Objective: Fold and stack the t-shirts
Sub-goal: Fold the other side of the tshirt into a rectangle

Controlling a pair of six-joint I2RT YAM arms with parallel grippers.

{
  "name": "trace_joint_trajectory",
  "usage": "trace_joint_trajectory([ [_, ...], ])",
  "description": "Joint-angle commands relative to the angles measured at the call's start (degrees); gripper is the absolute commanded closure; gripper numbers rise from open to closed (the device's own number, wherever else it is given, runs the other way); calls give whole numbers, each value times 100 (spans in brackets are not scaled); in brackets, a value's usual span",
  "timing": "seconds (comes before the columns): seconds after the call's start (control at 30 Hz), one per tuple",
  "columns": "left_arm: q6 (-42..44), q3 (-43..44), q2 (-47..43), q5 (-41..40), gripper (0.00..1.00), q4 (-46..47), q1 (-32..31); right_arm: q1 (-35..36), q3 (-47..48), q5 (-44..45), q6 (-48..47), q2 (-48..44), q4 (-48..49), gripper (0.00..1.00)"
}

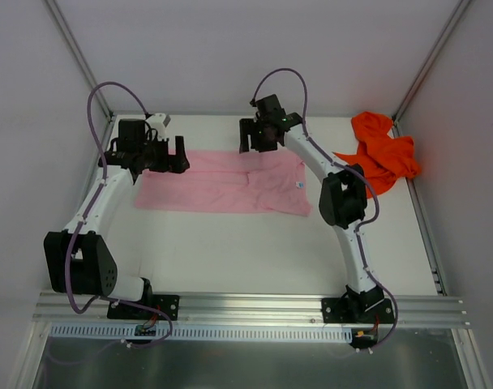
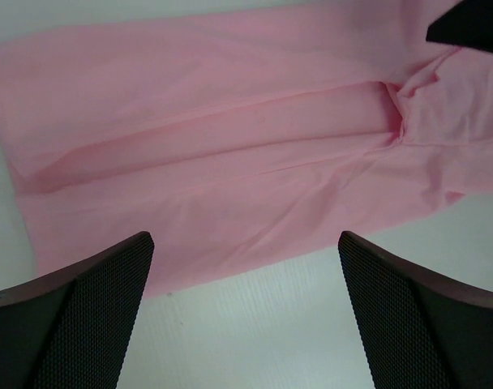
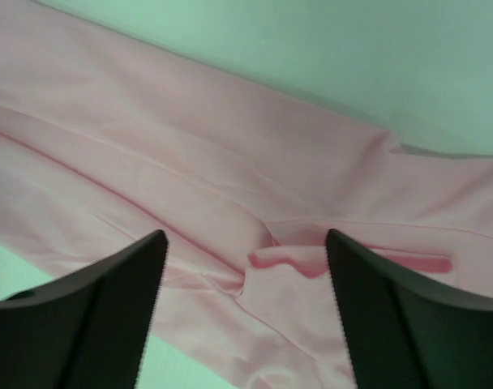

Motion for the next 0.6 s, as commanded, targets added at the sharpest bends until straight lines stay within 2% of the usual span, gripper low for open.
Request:
trace_joint_trajectory([
  [0.0,1802,-12,70,1274,1,580,-56,-73,430,316,-169,-1154,85,14],
  [0.07,2403,-284,27,1547,1,984,-47,-152,395,458,-169,-1540,-141,1],
  [0.1,3015,-347,35,1637,1,1073,-47,-170,360,546,-39,-1638,-274,3],
  [0.2,4088,-409,210,1769,1,1162,-47,-240,-209,722,330,-2007,-767,4],
  [0.27,4635,-226,508,1988,1,987,-38,-240,-867,933,910,-2262,-707,4],
  [0.3,5047,-146,632,2042,1,751,-21,-240,-1663,942,1417,-2533,-619,4],
  [0.37,5419,265,1139,2086,1,460,-20,-231,-2501,881,1999,-2798,-103,4],
  [0.4,5438,425,1308,2138,1,215,6,-170,-3219,924,2489,-3026,75,4],
  [0.47,5473,767,1703,2383,1,72,41,-65,-3655,1169,2809,-3142,278,4],
  [0.5,5465,865,1792,2428,1,-32,50,66,-3840,1588,2906,-3142,261,4],
  [0.57,5464,1190,2091,2482,1,-200,41,129,-3903,1908,3266,-3072,103,4],
])
